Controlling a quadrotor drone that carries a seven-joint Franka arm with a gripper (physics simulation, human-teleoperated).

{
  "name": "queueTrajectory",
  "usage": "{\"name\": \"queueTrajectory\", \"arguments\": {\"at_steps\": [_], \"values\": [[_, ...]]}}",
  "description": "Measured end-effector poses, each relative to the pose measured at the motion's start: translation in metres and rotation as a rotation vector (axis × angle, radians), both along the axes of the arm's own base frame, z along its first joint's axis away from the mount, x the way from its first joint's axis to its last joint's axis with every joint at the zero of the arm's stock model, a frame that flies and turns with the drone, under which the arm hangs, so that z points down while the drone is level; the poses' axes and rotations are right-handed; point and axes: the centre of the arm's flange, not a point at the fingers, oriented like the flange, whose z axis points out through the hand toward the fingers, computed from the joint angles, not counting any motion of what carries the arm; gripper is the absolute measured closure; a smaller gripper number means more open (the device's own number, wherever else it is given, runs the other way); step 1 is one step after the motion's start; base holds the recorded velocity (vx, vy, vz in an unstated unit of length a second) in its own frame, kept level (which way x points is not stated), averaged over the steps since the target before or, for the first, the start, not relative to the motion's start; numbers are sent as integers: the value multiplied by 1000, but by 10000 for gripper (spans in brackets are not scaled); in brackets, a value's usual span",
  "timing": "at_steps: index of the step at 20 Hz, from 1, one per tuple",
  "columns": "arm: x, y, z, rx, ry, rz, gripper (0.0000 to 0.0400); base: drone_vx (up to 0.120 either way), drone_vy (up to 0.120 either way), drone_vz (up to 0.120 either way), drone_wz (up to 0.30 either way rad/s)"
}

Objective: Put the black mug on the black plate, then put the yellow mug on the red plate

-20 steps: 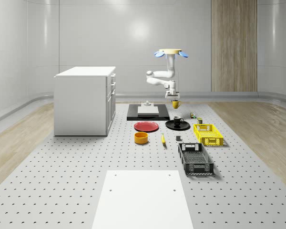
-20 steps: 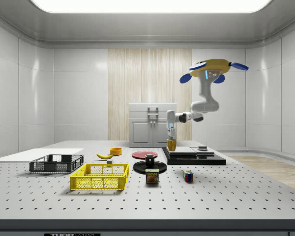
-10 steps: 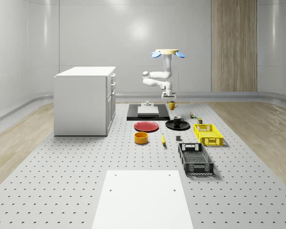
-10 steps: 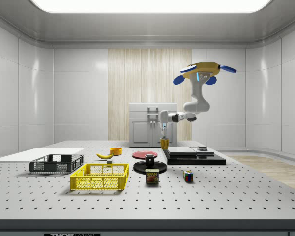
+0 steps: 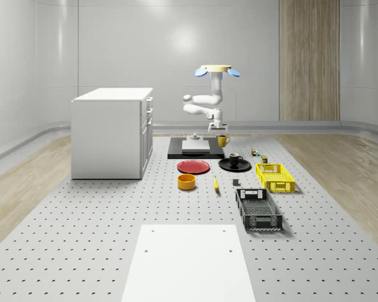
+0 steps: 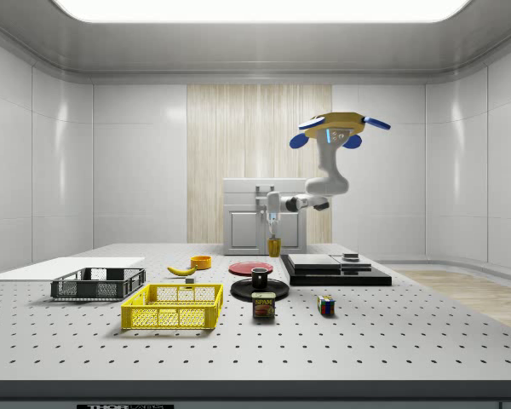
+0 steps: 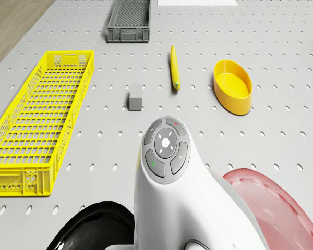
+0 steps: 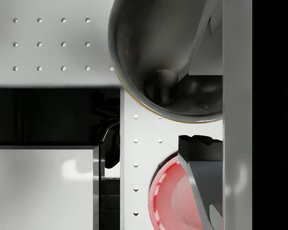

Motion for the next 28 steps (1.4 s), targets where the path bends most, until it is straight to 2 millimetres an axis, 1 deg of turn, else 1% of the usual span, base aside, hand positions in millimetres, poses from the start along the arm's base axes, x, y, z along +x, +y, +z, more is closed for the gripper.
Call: {"name": "queueTrajectory", "arguments": {"at_steps": [20, 28], "values": [[0, 0, 0, 0, 0, 0, 290, 120, -120, 0, 0], [0, 0, 0, 0, 0, 0, 290, 5, -120, 0, 0]]}}
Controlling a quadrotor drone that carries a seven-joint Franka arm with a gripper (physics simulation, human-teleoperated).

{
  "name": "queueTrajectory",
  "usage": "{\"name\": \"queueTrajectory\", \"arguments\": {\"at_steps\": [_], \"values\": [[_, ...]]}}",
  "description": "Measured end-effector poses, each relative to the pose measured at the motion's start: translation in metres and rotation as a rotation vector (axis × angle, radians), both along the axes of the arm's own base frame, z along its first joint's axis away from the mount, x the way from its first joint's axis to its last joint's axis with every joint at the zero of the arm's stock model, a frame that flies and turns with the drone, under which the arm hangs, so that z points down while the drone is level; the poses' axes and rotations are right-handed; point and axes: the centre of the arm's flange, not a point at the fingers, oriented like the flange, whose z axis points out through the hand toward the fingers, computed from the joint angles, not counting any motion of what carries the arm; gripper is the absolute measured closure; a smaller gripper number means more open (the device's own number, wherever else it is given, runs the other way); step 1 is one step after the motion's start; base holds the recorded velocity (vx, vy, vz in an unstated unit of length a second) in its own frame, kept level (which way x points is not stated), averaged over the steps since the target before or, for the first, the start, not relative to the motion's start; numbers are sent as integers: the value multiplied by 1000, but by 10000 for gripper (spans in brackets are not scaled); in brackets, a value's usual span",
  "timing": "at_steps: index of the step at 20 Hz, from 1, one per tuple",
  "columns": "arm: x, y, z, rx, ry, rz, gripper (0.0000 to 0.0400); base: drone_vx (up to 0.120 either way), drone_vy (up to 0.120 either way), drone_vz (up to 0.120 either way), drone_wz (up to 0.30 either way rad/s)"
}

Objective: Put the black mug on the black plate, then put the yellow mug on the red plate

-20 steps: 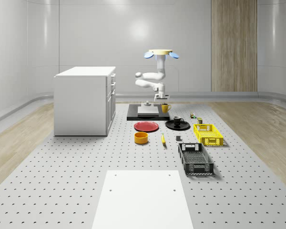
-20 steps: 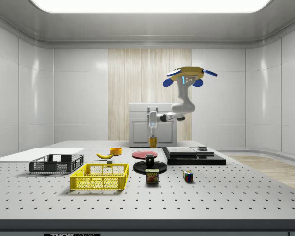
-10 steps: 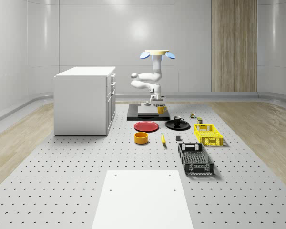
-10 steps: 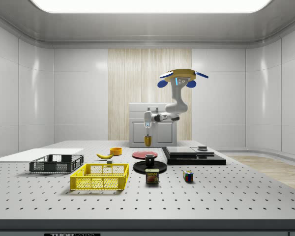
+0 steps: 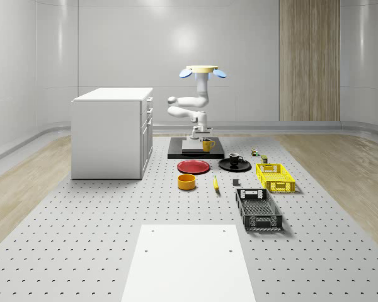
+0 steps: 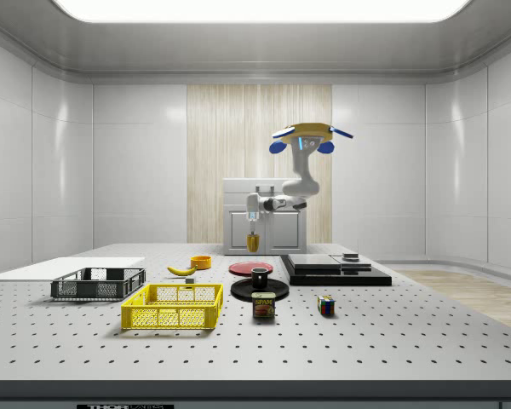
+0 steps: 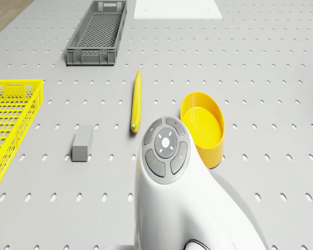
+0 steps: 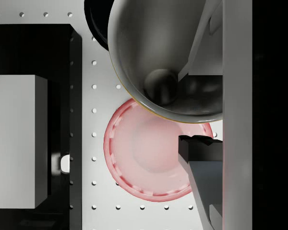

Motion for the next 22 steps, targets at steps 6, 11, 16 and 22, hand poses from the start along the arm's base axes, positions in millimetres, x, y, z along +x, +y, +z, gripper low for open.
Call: {"name": "queueTrajectory", "arguments": {"at_steps": [6, 11, 16, 22], "values": [[0, 0, 0, 0, 0, 0, 290, 0, -120, -27, 0], [0, 0, 0, 0, 0, 0, 290, 0, -120, -120, 0], [0, 0, 0, 0, 0, 0, 290, 0, -120, -48, 0], [0, 0, 1, 0, 0, 0, 290, 0, -67, 0, 0]]}}
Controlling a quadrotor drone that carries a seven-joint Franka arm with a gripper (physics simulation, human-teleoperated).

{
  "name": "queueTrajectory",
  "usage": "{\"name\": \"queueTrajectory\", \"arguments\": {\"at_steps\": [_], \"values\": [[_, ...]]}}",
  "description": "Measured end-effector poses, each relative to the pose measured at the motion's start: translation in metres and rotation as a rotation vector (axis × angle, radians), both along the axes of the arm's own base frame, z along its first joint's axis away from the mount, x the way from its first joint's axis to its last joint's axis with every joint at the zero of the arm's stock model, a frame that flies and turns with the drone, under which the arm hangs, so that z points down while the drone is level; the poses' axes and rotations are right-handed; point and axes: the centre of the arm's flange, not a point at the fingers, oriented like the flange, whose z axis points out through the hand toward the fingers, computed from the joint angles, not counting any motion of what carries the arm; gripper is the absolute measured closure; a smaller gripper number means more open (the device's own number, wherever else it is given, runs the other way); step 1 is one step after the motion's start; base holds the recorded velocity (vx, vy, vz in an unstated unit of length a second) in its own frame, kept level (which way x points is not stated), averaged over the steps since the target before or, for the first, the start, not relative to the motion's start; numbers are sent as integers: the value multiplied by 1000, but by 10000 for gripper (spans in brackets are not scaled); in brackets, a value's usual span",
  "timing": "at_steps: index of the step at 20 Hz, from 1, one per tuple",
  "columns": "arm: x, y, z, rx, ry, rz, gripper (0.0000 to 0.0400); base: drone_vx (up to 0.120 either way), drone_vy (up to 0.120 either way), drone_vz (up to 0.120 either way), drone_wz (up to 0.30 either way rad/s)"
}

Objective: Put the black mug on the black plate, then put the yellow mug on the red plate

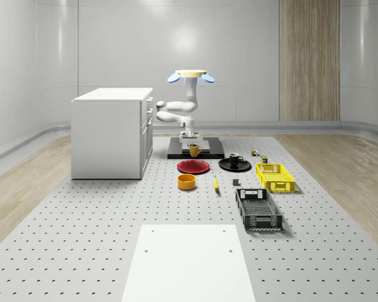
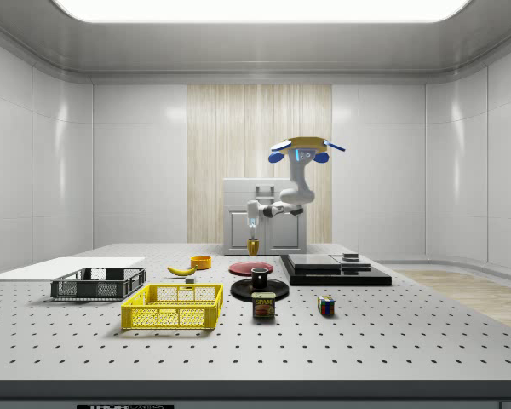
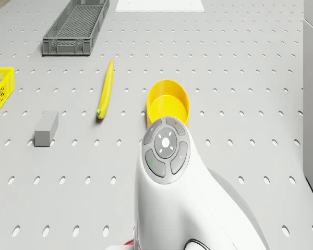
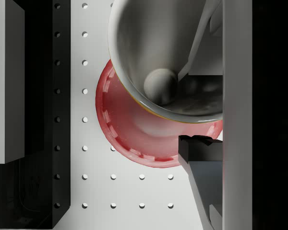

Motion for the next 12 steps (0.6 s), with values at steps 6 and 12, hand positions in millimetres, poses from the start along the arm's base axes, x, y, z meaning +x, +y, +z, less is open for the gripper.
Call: {"name": "queueTrajectory", "arguments": {"at_steps": [6, 12], "values": [[0, 0, 18, 0, 0, 0, 290, 0, 0, 0, 0], [0, 1, 44, 0, 0, 0, 290, 0, 0, 0, 0]]}}
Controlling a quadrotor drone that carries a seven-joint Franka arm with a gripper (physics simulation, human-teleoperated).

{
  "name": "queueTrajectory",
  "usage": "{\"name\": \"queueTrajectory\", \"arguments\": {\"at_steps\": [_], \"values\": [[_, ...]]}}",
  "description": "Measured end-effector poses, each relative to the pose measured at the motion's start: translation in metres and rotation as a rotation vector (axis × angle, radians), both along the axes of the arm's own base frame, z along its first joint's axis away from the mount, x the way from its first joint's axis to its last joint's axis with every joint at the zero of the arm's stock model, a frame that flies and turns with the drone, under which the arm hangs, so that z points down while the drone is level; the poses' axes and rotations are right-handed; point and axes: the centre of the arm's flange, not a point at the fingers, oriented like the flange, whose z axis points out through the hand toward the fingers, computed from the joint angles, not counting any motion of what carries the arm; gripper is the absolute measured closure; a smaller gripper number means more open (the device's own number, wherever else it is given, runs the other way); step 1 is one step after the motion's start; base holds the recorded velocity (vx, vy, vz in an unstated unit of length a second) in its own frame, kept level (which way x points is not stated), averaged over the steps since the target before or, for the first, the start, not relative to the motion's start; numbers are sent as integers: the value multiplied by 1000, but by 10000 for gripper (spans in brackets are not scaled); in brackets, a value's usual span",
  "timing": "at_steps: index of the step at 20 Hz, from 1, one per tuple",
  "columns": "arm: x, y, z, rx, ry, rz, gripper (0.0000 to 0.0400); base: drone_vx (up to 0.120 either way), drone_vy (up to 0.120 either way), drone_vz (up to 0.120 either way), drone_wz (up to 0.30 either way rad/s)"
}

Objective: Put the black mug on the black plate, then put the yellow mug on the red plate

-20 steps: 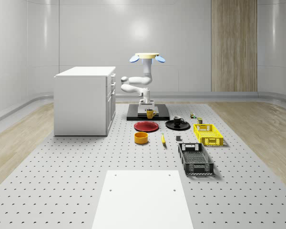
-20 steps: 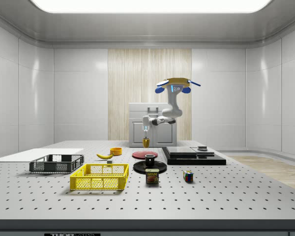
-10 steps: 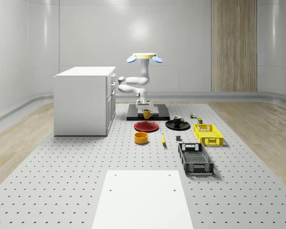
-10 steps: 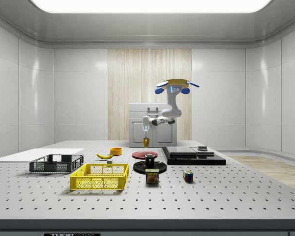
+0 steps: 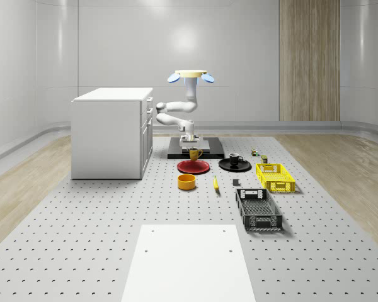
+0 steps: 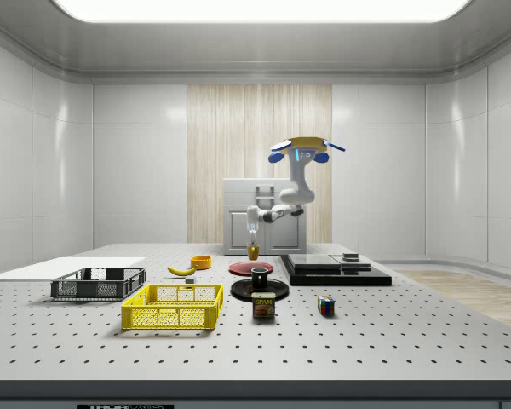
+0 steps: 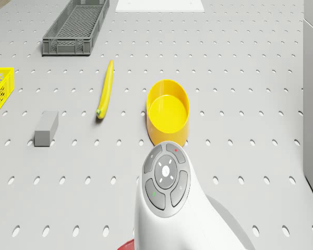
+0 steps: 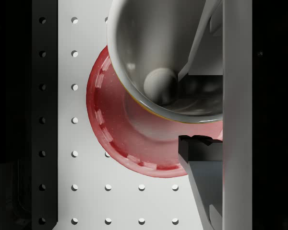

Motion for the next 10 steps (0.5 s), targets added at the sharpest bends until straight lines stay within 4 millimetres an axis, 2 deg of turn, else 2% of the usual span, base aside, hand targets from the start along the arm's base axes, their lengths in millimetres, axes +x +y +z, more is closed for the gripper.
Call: {"name": "queueTrajectory", "arguments": {"at_steps": [10], "values": [[0, 18, 21, 0, 0, 0, 290, 0, 0, 0, 0]]}}
